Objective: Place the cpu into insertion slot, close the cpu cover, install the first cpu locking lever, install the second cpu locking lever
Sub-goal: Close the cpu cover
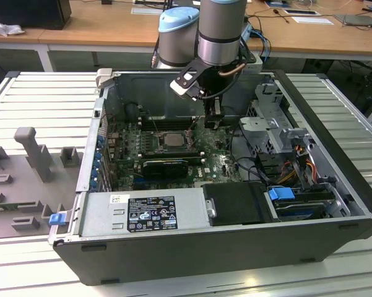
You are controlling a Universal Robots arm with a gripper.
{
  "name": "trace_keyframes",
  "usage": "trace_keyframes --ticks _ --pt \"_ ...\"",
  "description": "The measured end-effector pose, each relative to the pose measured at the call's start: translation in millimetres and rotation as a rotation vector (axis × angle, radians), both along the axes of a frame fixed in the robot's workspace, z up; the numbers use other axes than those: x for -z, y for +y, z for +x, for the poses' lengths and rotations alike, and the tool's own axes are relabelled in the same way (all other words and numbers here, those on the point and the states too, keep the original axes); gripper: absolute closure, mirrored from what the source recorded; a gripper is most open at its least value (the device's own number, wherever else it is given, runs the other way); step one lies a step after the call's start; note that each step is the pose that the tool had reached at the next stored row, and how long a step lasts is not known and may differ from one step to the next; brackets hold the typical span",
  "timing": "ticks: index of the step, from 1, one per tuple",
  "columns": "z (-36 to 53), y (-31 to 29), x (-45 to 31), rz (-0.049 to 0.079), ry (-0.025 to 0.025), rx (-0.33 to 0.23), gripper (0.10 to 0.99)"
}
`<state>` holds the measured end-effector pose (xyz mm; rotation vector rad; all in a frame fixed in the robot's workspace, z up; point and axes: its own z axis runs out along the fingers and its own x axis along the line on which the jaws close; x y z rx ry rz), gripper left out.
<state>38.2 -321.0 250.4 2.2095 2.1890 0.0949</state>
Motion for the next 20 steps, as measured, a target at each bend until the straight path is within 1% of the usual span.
trace_keyframes --ticks 14,20 --pt "-4.6 0.0 0.0 0.000 0.0000 0.000 0.980" --pt "-8.9 0.0 0.0 0.000 0.0000 0.000 0.980"
